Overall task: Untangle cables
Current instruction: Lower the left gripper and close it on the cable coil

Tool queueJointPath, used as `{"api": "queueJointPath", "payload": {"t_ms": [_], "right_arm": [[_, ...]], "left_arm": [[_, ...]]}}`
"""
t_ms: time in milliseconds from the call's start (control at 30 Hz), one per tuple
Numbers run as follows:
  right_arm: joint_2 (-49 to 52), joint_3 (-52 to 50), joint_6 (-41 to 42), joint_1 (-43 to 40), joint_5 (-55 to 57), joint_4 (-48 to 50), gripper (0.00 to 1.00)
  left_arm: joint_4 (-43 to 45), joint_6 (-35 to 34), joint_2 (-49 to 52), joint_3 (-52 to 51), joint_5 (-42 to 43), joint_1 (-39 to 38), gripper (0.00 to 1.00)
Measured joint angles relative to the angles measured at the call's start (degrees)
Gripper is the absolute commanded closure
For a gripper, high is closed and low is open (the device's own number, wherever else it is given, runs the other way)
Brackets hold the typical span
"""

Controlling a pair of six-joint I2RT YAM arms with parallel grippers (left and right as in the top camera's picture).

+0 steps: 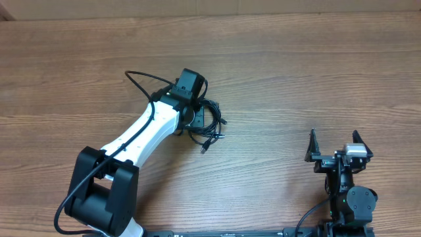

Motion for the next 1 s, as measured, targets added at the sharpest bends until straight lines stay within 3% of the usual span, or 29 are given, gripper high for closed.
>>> {"api": "queueJointPath", "payload": {"t_ms": [100, 267, 533, 833, 1000], "right_arm": [[0.0, 0.0, -0.02, 0.0, 0.04, -0.04, 0.0], [0.0, 0.0, 0.0, 0.0, 0.04, 0.0, 0.0], [0.0, 0.0, -0.02, 0.0, 0.02, -0.02, 0.0], [0.0, 0.0, 0.0, 0.0, 0.02, -0.04, 0.0], [0.0, 0.0, -0.02, 0.0, 0.02, -0.04, 0.0]], "left_arm": [[1.53, 0.96, 0.0, -0.11, -0.02, 0.0, 0.83], [3.69, 4.55, 0.02, -0.11, -0.02, 0.0, 0.76], [5.92, 8.55, 3.23, -0.11, -0.04, 0.0, 0.83], [6.86, 9.35, 5.07, -0.2, -0.04, 0.0, 0.82], [6.88, 9.79, 5.16, -0.2, -0.02, 0.0, 0.96]]}}
